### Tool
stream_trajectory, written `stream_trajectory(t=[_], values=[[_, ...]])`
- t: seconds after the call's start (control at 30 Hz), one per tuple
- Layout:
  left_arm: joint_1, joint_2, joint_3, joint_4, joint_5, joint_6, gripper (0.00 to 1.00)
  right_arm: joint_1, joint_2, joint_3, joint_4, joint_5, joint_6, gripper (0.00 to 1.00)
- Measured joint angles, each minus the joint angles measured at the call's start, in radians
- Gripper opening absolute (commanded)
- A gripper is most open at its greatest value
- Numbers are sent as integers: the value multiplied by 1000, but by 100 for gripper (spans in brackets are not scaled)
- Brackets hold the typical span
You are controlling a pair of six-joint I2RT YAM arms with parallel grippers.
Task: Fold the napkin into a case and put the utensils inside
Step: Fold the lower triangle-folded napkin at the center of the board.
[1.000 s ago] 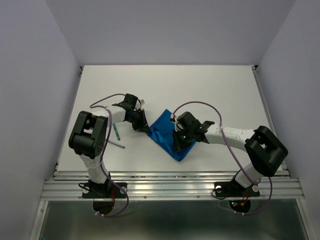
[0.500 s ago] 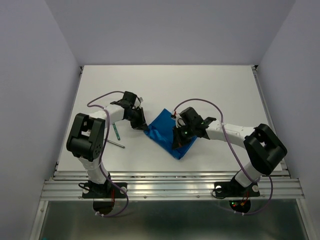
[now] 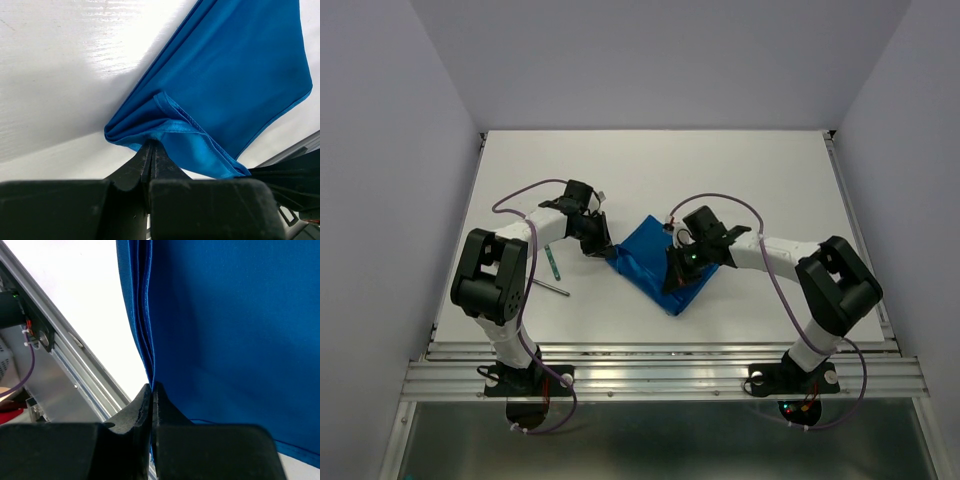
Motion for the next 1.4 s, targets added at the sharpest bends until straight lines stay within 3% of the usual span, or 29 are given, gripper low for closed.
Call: stream_trajectory(t=[0.8, 1.4], values=[[0, -2, 1, -8, -2, 4, 7, -101, 105, 70, 0, -193, 2, 1], [0, -2, 40, -15, 0, 10, 7, -161, 206, 129, -1, -220, -6, 1]])
